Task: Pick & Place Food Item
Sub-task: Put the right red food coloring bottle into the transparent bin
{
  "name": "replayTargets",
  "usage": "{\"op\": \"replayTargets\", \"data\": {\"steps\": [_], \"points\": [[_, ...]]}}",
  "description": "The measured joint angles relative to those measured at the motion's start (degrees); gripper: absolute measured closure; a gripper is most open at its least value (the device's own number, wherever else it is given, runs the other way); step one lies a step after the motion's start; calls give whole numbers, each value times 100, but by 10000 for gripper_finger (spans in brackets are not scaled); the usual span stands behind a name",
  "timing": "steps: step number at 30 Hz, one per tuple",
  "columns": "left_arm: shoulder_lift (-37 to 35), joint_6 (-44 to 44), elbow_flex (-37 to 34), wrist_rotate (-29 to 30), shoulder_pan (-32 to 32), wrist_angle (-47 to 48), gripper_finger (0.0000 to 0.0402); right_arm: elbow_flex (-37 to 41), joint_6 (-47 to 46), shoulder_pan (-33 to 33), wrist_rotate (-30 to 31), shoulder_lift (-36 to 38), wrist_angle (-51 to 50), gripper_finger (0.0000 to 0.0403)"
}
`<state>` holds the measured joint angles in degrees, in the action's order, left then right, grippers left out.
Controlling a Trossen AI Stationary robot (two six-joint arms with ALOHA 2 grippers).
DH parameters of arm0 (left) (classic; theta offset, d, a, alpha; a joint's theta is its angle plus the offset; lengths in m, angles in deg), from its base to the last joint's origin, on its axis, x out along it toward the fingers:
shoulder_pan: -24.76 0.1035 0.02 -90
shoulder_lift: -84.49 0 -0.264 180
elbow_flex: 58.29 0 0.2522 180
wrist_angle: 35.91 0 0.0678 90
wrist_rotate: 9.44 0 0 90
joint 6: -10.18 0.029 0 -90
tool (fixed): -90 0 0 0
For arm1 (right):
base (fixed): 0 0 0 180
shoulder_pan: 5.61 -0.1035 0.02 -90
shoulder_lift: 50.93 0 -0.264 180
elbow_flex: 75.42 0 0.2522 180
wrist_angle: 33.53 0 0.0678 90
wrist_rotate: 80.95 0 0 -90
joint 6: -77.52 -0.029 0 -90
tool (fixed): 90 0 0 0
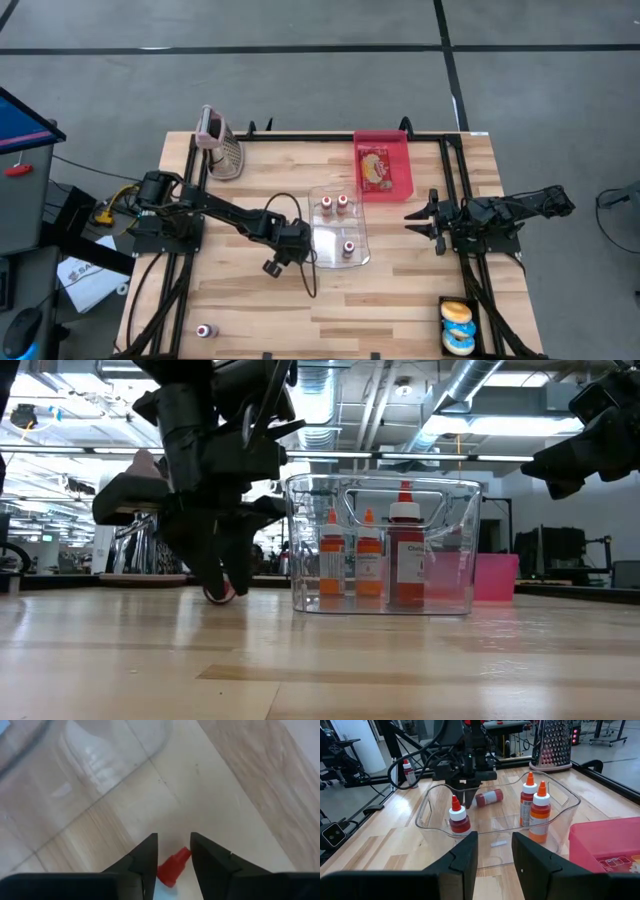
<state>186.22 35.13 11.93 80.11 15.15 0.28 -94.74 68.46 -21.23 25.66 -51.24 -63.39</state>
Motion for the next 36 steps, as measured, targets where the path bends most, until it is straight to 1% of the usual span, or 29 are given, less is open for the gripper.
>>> {"op": "replayTargets", "data": {"steps": [9, 16, 18, 22, 28, 31, 36], "points": [[0, 244, -4, 48, 139, -39, 326, 0, 0, -2, 0, 0, 0, 290], [0, 352, -4, 46, 249, -61, 335, 0, 0, -1, 0, 0, -2, 290], [0, 354, -4, 46, 290, -78, 347, 0, 0, -2, 0, 0, -2, 290], [0, 344, -4, 41, 380, -71, 389, 0, 0, 0, 0, 0, -2, 290], [-48, 315, -4, 71, 435, -44, 395, 0, 0, -1, 0, 0, -2, 290], [-172, 275, -2, 94, 435, -43, 396, 0, 0, 0, 0, 0, -2, 290], [-546, -76, -1, 93, 435, 6, 400, 0, 0, -2, 0, 0, -2, 290]]}}
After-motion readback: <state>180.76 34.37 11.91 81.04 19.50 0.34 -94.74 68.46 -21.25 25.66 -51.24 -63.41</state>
